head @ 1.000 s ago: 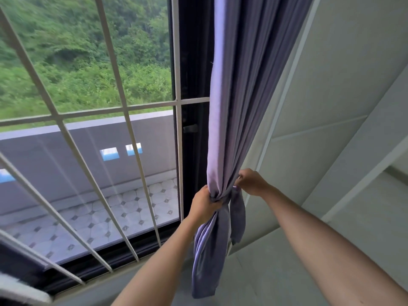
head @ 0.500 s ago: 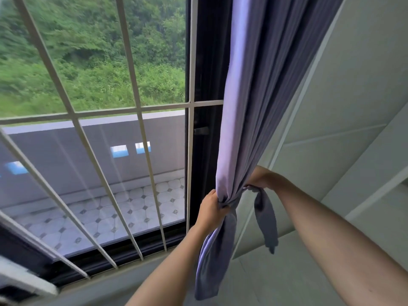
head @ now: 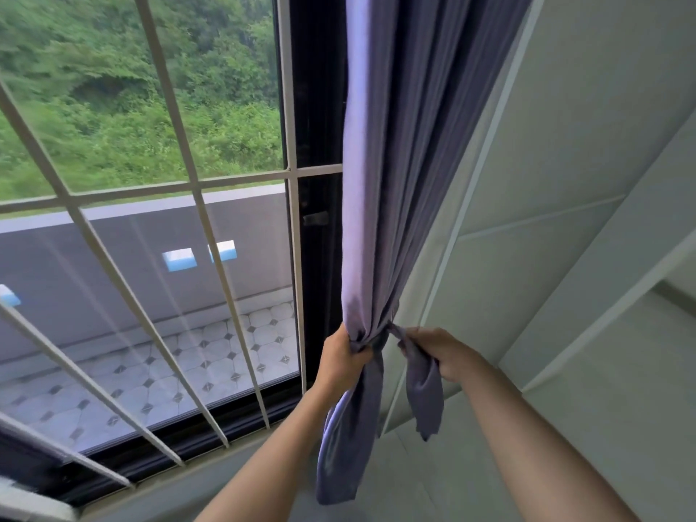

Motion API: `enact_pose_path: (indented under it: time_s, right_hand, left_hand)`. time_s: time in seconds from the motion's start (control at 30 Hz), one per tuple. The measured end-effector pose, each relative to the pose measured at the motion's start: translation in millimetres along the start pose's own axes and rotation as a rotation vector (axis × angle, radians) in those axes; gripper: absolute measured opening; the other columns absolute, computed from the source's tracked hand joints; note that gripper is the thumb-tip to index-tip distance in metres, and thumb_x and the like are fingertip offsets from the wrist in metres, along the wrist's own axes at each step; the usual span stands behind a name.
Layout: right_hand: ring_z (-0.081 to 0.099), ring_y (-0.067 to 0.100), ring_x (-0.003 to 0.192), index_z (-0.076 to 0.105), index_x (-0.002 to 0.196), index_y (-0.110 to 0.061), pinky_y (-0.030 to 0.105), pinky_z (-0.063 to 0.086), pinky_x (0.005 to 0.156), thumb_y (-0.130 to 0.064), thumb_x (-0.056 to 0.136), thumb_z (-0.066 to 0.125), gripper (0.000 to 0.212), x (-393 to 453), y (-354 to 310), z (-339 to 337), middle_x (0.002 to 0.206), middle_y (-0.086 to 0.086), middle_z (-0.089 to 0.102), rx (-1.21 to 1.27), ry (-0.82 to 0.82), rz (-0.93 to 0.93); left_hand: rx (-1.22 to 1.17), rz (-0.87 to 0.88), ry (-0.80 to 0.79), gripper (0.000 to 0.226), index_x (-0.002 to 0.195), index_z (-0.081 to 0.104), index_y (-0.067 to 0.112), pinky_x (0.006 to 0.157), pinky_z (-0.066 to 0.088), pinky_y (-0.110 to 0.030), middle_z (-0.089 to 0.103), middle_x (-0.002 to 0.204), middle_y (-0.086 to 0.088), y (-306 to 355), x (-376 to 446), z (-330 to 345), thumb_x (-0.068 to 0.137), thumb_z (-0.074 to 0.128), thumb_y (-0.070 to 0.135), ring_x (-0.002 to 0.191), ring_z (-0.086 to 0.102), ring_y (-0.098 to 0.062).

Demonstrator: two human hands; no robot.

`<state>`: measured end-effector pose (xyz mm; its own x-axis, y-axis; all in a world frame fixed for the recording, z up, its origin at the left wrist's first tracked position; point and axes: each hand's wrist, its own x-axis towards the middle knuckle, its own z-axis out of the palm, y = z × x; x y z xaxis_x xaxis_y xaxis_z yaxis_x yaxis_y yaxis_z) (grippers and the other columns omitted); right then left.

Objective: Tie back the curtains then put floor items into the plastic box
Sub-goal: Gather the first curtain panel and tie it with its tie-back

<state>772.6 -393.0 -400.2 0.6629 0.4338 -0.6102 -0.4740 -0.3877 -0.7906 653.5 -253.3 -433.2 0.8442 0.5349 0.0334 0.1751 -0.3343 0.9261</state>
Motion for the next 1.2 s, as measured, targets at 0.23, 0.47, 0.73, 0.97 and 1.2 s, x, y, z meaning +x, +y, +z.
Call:
enact_pose_path:
  time_s: [0.23, 0.47, 0.73, 0.97, 1.2]
  right_hand:
    - [0.057, 0.015, 0.059, 0.068, 0.075, -0.008, 0.017, 0.042, 0.046, -0.018, 0.094, 0.056, 0.024, -32, 43, 23, 0.067, 0.004, 0.066, -0.163, 0.238, -0.211]
    - [0.055, 0.022, 0.066, 0.046, 0.065, -0.017, 0.026, 0.038, 0.057, -0.021, 0.100, 0.042, 0.036, -38, 87, 60, 0.066, 0.000, 0.059, -0.228, 0.438, -0.381]
    - [0.062, 0.028, 0.077, 0.045, 0.104, -0.015, 0.030, 0.042, 0.066, -0.038, 0.100, 0.037, 0.024, -35, 89, 71, 0.085, 0.004, 0.063, -0.667, 0.372, -0.345]
    - [0.052, 0.024, 0.073, 0.036, 0.093, -0.026, 0.029, 0.034, 0.065, -0.045, 0.101, 0.029, 0.022, -37, 84, 79, 0.075, -0.007, 0.049, -0.615, 0.333, -0.312]
    - [0.056, 0.019, 0.069, 0.042, 0.088, -0.023, 0.023, 0.031, 0.051, -0.033, 0.100, 0.039, 0.016, -32, 89, 77, 0.080, -0.005, 0.058, -0.511, 0.416, -0.451]
  left_hand:
    - [-0.057, 0.031, -0.009, 0.038, 0.111, 0.056, 0.026, 0.073, 0.050, -0.011, 0.064, 0.093, 0.022, -2, 0, -6, 0.079, 0.074, 0.016, 0.084, 0.061, 0.010]
    - [-0.040, -0.030, -0.039, 0.053, 0.106, 0.041, 0.018, 0.072, 0.057, -0.032, 0.066, 0.090, 0.008, 4, -8, 1, 0.071, 0.080, 0.026, 0.082, 0.065, -0.008]
    - [-0.082, -0.059, -0.045, 0.037, 0.104, 0.039, 0.014, 0.079, 0.056, -0.045, 0.065, 0.092, -0.007, 4, -13, -4, 0.078, 0.066, 0.017, 0.085, 0.065, -0.018]
    - [0.013, 0.065, 0.001, 0.040, 0.074, 0.048, 0.012, 0.071, 0.051, -0.037, 0.055, 0.076, -0.005, -13, -28, -3, 0.076, 0.070, 0.044, 0.073, 0.055, -0.020]
    - [0.239, 0.184, -0.120, 0.025, 0.068, 0.056, 0.020, 0.066, 0.039, -0.014, 0.055, 0.092, 0.017, -14, -24, -8, 0.081, 0.073, 0.033, 0.076, 0.053, 0.002]
